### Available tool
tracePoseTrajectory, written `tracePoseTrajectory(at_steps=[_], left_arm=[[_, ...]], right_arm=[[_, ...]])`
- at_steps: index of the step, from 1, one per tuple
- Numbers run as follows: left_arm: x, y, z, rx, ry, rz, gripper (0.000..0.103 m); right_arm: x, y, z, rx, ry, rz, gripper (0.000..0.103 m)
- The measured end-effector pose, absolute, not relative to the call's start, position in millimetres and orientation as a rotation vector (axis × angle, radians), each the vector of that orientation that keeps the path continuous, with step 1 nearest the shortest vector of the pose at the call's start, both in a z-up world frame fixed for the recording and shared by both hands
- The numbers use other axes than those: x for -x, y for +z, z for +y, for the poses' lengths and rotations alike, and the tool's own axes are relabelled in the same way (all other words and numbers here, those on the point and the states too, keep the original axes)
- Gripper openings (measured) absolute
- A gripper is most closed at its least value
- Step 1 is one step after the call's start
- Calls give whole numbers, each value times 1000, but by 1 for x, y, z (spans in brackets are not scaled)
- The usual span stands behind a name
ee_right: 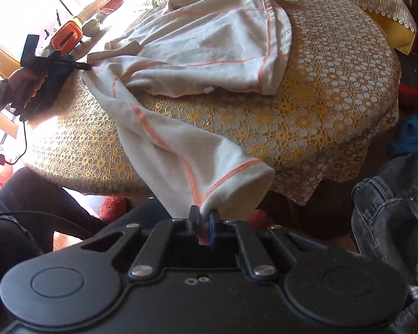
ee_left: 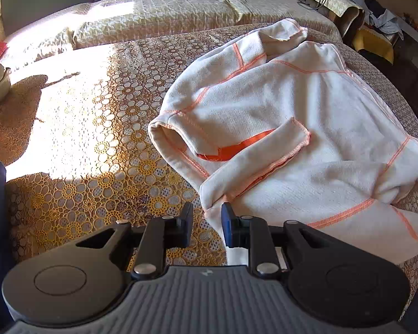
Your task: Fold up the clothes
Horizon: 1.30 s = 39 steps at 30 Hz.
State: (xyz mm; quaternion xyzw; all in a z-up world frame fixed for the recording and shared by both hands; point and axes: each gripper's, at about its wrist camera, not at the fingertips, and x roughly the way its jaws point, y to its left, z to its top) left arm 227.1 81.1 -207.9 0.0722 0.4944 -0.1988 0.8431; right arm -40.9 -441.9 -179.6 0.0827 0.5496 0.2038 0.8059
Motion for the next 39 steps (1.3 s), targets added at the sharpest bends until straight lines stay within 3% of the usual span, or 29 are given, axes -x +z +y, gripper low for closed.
tracePoseTrajectory(at_steps=[6,8,9,10,12,22,39], left_arm=[[-214,-201,81,-128,-519,1028,21],[-205,-196,73,-162,-573,1018,28],[-201,-194,70,-181,-598,1014,43],[-197,-193,68,-197,-620,1009,67],[-190,-193,64,-228,-664,1000,75],[-168,-216,46,-453,-705,987,75],[-168,-227,41,-452,-681,995,75]], right_arm=[[41,-185,-446,-256,394,1194,103],[37,-183,-452,-295,382,1178,103],[35,-182,-456,-314,376,1170,103],[32,-181,-459,-334,370,1161,103],[26,-182,-467,-383,353,1153,103],[7,-207,-498,-646,227,1199,103],[1,-244,-514,-906,118,1282,103]])
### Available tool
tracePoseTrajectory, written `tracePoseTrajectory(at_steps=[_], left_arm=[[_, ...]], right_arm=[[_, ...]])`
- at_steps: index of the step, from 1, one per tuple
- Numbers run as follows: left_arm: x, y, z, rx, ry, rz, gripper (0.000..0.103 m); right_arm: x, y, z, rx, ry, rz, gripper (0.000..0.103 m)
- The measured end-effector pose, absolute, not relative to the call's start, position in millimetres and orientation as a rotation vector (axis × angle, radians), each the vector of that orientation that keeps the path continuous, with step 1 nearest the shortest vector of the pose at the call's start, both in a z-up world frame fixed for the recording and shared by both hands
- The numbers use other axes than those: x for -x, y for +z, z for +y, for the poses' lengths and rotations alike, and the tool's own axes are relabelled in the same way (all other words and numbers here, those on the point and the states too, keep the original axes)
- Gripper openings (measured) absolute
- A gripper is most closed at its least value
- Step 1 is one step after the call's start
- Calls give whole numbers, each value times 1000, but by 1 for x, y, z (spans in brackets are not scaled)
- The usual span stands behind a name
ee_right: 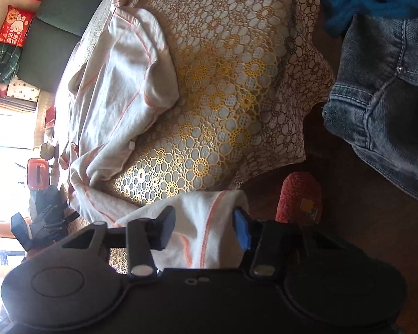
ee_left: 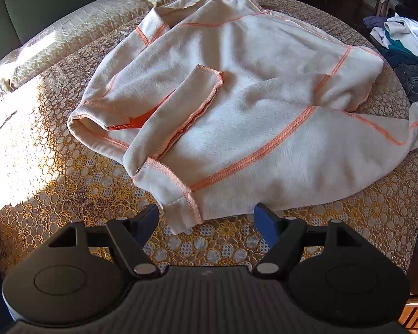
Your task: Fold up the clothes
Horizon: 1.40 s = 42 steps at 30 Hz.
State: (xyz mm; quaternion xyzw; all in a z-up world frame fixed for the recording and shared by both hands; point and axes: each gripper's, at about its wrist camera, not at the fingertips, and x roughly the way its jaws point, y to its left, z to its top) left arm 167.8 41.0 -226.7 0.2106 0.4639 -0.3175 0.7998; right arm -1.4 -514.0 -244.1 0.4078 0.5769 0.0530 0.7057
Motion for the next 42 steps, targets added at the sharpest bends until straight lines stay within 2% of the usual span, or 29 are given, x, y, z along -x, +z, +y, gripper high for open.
tracePoseTrajectory(at_steps=[6,10,14,16,19,24,29,32,38,42], left_arm=[[-174,-229,37,-422,-676,1010,75],[-177,-239,38,-406,-652,1038,75],[-180,-241,41,-356,-632,1050,75],[-181,-242,41,-345,-619,1052,75],[-183,-242,40,-341,-604,1053,75],[-179,-232,41,-325,-607,1034,75],[-142,-188,22,-416,-708,870,75],[-108,-173,-19,-493,-851,754,83],[-51,-204,-116,-732,-1088,628,84],[-40,-227,-147,-795,-1121,621,83]], right_arm=[[-2,-237,-508,-891,148,1208,103],[-9,-199,-481,-613,205,1083,103],[-13,-144,-439,-208,324,854,103],[-6,-121,-429,-87,378,715,103],[-1,-101,-427,38,410,616,103],[8,-112,-446,48,426,675,103],[14,-130,-457,-11,402,705,103],[17,-133,-458,-34,411,704,103],[17,-132,-464,-76,414,697,103],[17,-131,-466,-73,421,695,103]])
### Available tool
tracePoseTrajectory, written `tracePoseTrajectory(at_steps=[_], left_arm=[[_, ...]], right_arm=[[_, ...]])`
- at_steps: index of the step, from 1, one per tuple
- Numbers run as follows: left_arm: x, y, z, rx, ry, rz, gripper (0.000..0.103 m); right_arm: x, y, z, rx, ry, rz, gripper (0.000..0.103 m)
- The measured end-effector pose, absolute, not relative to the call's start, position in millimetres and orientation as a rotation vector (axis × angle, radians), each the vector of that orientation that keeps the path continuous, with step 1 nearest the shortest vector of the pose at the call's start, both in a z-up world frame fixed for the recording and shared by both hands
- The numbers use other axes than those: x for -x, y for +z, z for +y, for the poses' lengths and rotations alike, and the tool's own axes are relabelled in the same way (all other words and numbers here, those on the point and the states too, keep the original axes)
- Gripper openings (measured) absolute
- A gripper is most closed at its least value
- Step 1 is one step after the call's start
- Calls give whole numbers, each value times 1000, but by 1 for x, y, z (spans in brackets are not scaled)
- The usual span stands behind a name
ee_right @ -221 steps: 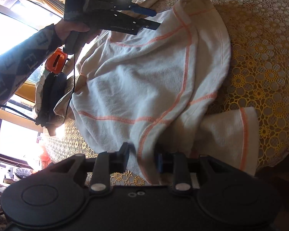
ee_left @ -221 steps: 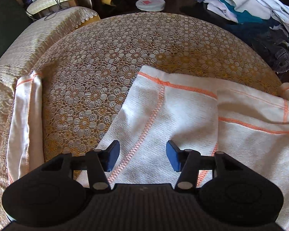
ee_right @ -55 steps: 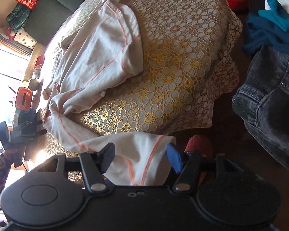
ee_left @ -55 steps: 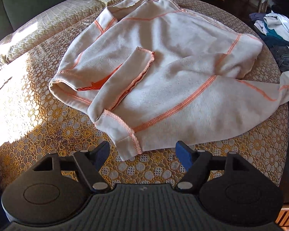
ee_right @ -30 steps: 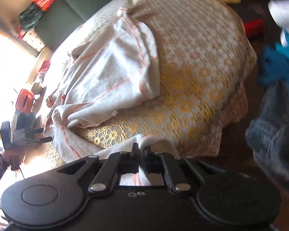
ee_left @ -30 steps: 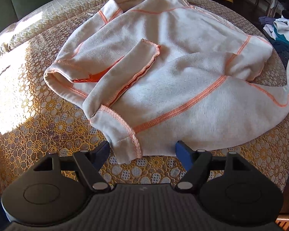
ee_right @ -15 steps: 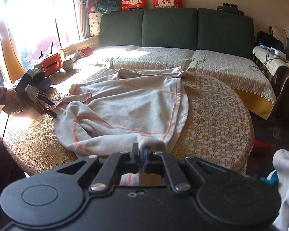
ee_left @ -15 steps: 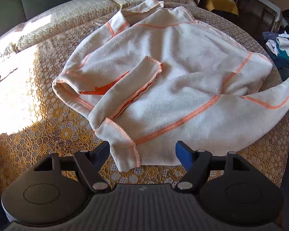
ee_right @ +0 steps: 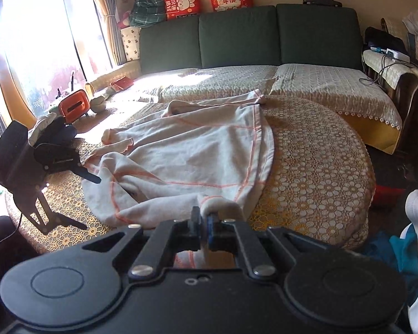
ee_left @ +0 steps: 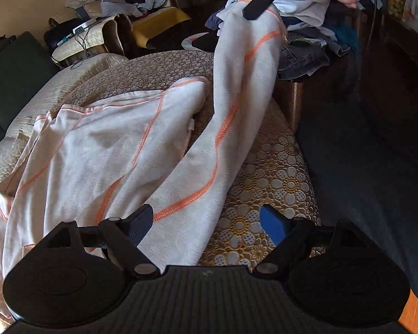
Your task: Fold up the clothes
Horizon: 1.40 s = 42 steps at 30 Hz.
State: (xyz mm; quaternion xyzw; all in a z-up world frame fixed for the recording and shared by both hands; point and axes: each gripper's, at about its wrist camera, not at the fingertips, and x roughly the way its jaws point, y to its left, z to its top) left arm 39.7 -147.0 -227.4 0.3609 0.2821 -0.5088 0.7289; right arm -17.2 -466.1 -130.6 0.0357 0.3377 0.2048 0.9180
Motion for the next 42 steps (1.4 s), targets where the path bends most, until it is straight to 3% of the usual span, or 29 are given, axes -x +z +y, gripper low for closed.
tracePoseTrajectory(at_steps=[5,7,9,16,22,32,42], left_arm=[[-44,-229,-150,-779,-1070,628,60],[-46,-228,-149,-788,-1066,637,40],[-48,-230,-151,-797,-1072,657,27],[-61,-240,-149,-695,-1023,738,6],[-83,-204,-133,-447,-991,751,4],[-85,-192,-126,-401,-999,750,4],[-92,-186,-119,-349,-940,738,4]], right_arm=[[19,-131,-470,-81,438,694,103],[18,-132,-472,-90,439,696,103],[17,-133,-473,-96,437,695,103],[11,-133,-471,-78,448,703,103],[13,-137,-470,-57,450,733,103],[24,-162,-456,168,432,791,103],[16,-135,-439,407,318,507,103]])
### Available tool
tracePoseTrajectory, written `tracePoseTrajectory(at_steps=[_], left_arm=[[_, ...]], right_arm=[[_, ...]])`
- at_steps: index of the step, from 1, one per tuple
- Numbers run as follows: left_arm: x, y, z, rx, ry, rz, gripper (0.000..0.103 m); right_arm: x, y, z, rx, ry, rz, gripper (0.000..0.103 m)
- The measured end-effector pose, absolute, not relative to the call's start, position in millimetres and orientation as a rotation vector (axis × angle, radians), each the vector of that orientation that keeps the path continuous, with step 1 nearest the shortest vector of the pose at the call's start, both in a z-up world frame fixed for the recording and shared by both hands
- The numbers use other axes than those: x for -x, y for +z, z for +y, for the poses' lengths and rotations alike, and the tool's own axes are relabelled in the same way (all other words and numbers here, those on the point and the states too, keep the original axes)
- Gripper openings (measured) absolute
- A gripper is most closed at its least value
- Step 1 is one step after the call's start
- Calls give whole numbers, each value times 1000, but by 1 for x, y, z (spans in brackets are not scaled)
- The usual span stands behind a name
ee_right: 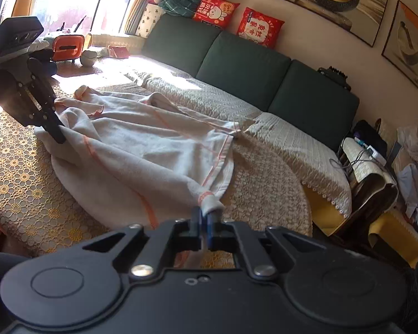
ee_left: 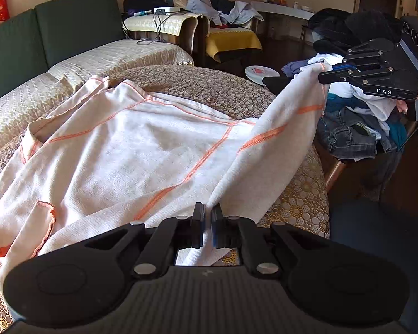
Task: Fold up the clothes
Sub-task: 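Fold the lifted strip over the towel with both grippers, then lower the held strip onto the cloth and open both grippers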
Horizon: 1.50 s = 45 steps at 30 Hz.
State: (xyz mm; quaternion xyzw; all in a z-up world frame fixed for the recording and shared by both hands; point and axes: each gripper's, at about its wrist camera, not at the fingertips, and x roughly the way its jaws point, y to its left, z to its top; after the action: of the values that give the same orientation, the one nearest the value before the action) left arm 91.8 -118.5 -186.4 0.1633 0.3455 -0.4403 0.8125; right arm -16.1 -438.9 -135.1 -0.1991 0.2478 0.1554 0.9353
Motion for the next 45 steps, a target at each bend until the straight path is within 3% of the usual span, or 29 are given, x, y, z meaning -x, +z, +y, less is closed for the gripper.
tracePoseTrajectory(at_steps=[7,13,18,26,34,45], left_arm=[[-71,-212,-123,-412,-1074,875,5],[-66,-210,-118,-390,-1094,875,5],[-73,-196,-103,-379,-1146,910,5],[-53,-235,-91,-537,-1182,1051,5],[-51,-210,-95,-537,-1097,836,5],[-94,-223,-57,-502,-838,829,5]], right_arm=[[37,-169,-454,430,383,652,103],[68,-193,-459,393,385,737,103],[80,-181,-455,339,430,772,103],[83,-159,-456,171,576,914,103],[41,-187,-501,-320,398,972,103],[30,-246,-510,-629,286,1130,103]])
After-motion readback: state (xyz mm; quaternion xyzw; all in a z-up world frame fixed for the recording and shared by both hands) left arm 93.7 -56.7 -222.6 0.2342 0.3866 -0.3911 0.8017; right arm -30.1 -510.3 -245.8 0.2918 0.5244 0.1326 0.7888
